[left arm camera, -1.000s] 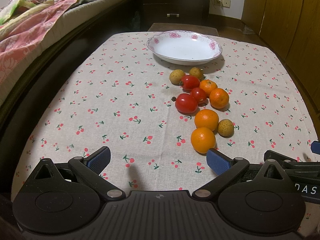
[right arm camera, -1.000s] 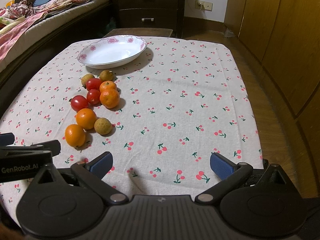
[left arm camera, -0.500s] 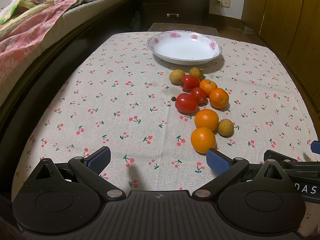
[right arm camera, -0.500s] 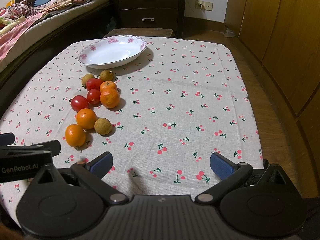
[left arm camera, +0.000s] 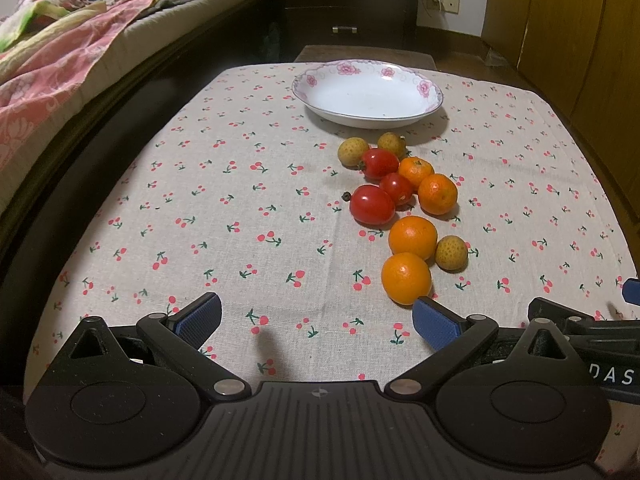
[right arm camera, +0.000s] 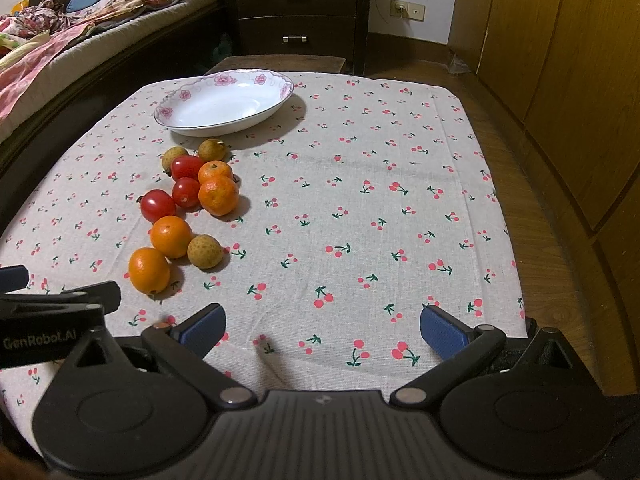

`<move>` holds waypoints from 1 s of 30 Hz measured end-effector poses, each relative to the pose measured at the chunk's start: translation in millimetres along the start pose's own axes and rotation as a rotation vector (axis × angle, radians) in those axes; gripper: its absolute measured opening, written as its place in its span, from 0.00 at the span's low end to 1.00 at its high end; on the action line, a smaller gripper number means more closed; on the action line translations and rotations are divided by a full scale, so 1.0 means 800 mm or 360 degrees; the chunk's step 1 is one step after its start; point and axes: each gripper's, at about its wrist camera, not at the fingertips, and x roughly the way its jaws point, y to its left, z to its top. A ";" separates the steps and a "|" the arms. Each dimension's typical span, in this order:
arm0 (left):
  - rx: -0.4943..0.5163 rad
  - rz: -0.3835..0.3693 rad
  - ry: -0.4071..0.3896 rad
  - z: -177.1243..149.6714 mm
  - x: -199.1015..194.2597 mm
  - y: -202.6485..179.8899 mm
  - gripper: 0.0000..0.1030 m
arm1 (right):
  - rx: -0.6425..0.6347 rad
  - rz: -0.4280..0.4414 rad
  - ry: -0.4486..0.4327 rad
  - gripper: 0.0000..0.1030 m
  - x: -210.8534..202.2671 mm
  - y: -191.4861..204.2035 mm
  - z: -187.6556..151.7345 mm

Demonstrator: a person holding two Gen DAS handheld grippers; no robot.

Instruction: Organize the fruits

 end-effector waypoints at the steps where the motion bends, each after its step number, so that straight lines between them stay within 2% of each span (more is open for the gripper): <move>1: 0.0001 0.0001 0.0001 0.000 0.000 0.000 1.00 | 0.0000 0.0000 0.0000 1.00 0.000 0.000 0.000; 17: 0.0023 0.0012 0.0009 0.000 0.004 -0.004 0.98 | -0.0002 0.0010 0.0017 1.00 0.004 0.000 0.001; 23: 0.0015 0.0000 0.0003 0.001 0.005 -0.001 0.99 | -0.0031 0.0024 0.0004 1.00 0.005 0.001 0.008; 30: 0.0090 -0.0018 -0.0009 0.003 0.008 -0.011 0.99 | -0.0073 0.0065 -0.0037 1.00 0.003 -0.001 0.027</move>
